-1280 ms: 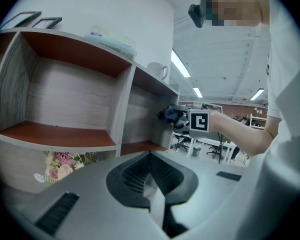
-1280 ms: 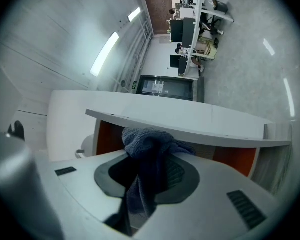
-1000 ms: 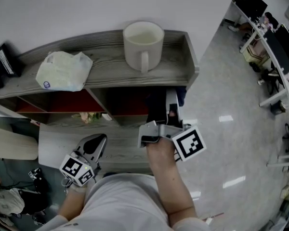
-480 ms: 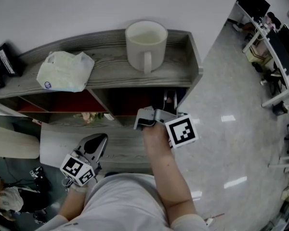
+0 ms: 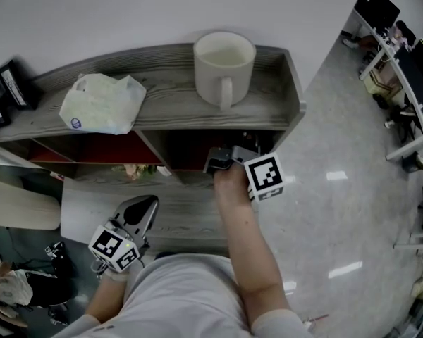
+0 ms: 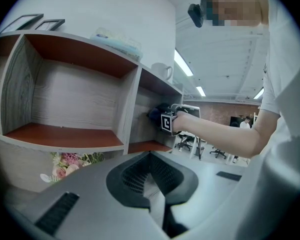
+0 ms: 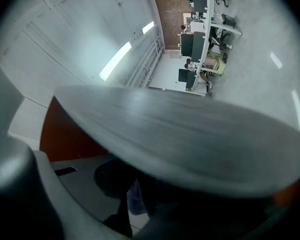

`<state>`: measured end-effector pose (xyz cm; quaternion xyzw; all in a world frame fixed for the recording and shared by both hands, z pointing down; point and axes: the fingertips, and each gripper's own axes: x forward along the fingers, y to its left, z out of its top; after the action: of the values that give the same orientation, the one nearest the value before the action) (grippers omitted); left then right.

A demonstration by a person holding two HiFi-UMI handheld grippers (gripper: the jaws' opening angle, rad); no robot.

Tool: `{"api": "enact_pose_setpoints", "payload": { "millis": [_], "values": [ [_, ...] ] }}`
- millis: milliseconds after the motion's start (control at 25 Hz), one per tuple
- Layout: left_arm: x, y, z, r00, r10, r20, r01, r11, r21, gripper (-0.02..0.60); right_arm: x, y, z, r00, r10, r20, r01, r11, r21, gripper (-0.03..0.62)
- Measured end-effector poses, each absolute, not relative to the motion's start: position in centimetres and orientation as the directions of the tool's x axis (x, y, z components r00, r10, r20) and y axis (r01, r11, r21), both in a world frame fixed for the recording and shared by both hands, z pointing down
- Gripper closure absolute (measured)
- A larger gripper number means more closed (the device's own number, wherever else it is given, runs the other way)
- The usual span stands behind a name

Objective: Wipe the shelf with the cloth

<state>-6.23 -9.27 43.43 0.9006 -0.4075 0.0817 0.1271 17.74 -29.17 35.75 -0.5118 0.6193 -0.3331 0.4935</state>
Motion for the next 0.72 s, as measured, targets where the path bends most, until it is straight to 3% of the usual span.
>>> {"api": "enact_pose_setpoints", "payload": {
  "millis": [400, 720],
  "values": [
    [-7.0, -9.3, 43.5, 0.638, -0.727, 0.254, -0.769, -0.617, 0.166, 0.568, 18.0, -29.8, 41.0, 0.032, -0.99, -0.136, -0.256, 0.124, -0.959, 0.494],
    [-7.2, -9.1, 43.6, 0.635, -0.731, 0.252, -0.772, -0.613, 0.169, 0.568, 18.2, -28.4, 48.0, 0.041, -0.995, 0.095, -0.125, -0.099, -0.987, 0.494]
  ]
}}
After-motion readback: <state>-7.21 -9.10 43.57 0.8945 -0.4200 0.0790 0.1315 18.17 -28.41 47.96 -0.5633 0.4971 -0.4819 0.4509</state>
